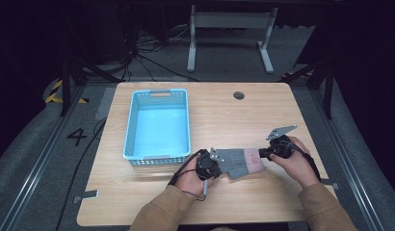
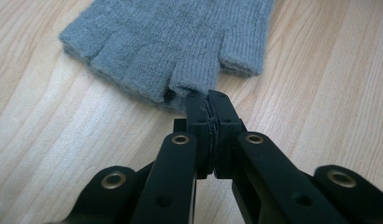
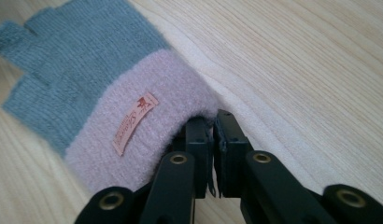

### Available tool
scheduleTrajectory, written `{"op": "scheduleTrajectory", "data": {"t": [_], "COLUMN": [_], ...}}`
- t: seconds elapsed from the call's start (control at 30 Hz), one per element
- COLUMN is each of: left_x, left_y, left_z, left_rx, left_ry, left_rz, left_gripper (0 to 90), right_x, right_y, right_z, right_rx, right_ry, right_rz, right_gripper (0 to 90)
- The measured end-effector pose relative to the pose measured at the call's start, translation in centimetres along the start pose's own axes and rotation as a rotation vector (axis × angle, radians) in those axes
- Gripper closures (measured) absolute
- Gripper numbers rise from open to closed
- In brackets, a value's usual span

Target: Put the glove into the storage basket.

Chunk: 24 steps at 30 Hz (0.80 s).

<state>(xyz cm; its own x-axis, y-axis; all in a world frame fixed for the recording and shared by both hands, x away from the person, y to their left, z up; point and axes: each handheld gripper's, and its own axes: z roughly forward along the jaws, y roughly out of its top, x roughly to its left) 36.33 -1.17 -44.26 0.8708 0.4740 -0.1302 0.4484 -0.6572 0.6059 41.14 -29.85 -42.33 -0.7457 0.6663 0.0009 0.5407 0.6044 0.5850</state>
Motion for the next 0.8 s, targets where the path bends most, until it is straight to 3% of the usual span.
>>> {"op": "scheduleTrajectory", "data": {"t": [0.1,0.2,0.53,0.6,0.67,0.8], "left_x": [0.0,0.0,-0.1,-0.2,-0.2,0.0], "left_y": [-0.1,-0.1,0.5,0.9,1.0,1.7], "left_z": [0.0,-0.2,-1.5,-1.9,-2.1,-2.9], "left_rx": [0.01,0.0,-0.059,-0.073,-0.08,-0.094], "left_ry": [-0.009,-0.02,0.008,0.017,0.02,0.007], "left_rz": [0.005,-0.008,-0.014,0.0,0.002,0.002], "left_gripper": [87.2,80.1,67.3,58.2,56.3,52.1], "right_x": [-0.1,-0.2,-0.7,-0.7,-0.6,-0.5], "right_y": [-0.1,-0.3,-0.9,-1.0,-1.0,-1.0], "right_z": [0.1,-0.1,-1.9,-2.5,-2.7,-3.6], "right_rx": [-0.016,-0.021,-0.067,-0.084,-0.086,-0.105], "right_ry": [-0.033,-0.046,-0.067,-0.068,-0.07,-0.071], "right_rz": [0.003,0.009,0.037,0.047,0.053,0.063], "right_gripper": [77.7,75.8,72.3,71.3,71.1,68.5]}}
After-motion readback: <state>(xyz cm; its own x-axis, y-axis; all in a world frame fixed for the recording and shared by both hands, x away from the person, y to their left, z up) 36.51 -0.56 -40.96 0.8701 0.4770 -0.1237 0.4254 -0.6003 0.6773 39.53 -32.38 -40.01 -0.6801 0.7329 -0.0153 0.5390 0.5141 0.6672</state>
